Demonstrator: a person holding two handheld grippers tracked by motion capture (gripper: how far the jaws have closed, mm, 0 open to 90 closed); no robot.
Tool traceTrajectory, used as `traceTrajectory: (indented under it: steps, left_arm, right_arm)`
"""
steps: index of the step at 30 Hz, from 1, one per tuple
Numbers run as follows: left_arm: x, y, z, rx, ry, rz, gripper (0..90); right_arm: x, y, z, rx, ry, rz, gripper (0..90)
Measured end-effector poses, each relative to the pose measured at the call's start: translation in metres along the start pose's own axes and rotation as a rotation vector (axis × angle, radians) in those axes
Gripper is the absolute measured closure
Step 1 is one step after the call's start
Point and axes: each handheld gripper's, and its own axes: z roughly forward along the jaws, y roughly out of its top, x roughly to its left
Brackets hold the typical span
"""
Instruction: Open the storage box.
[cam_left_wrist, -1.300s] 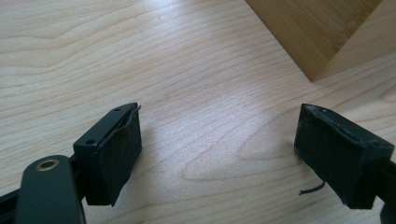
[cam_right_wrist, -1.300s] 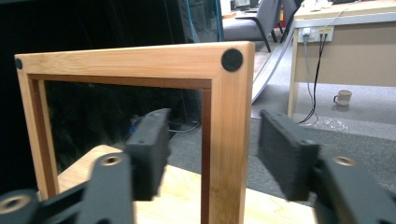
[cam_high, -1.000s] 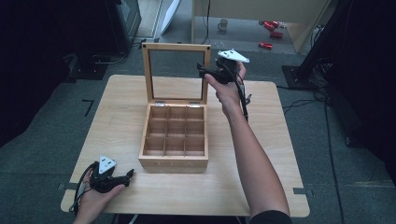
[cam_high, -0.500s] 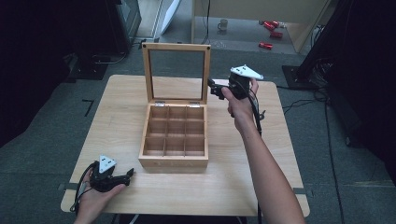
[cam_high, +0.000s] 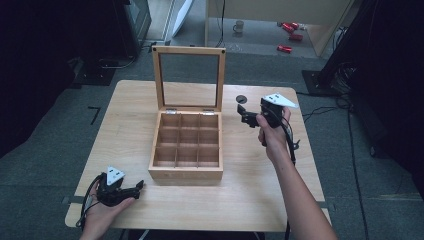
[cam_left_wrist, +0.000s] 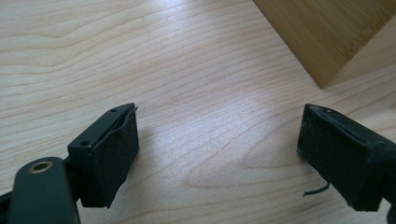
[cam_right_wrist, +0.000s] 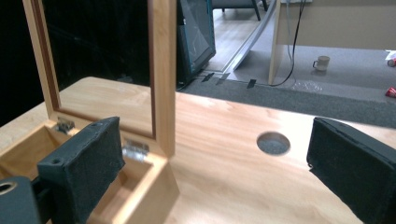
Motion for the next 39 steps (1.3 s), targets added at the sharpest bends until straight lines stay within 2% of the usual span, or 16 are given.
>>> traceTrajectory:
  steps: [2, 8, 11, 25, 32, 36, 39]
  left_arm:
    - [0.0, 0.0, 0.0, 0.0, 0.0, 0.0, 13.0]
    - [0.0, 0.0, 0.0, 0.0, 0.0, 0.0, 13.0]
    - [0.0, 0.0, 0.0, 0.0, 0.0, 0.0, 13.0]
    - [0.0, 0.0, 0.0, 0.002, 0.004, -0.002, 13.0]
    - [0.0, 0.0, 0.0, 0.001, 0.003, -0.003, 13.0]
    - [0.0, 0.0, 0.0, 0.001, 0.003, -0.003, 13.0]
    - [0.0, 0.0, 0.0, 0.001, 0.003, -0.003, 13.0]
  right_arm:
    - [-0.005, -0.007, -0.008, 0.005, 0.005, 0.017, 4.5]
    - [-0.017, -0.029, -0.027, 0.019, -0.003, 0.015, 5.2]
    - [-0.024, -0.042, -0.036, 0.034, -0.012, 0.033, 5.5]
    - [-0.053, -0.1, -0.089, 0.107, -0.092, 0.087, 6.2]
    - [-0.06, -0.136, -0.113, 0.191, -0.119, 0.142, 6.6]
    - [-0.064, -0.15, -0.123, 0.232, -0.151, 0.149, 7.0]
    - [-0.063, -0.159, -0.129, 0.292, -0.197, 0.14, 7.1]
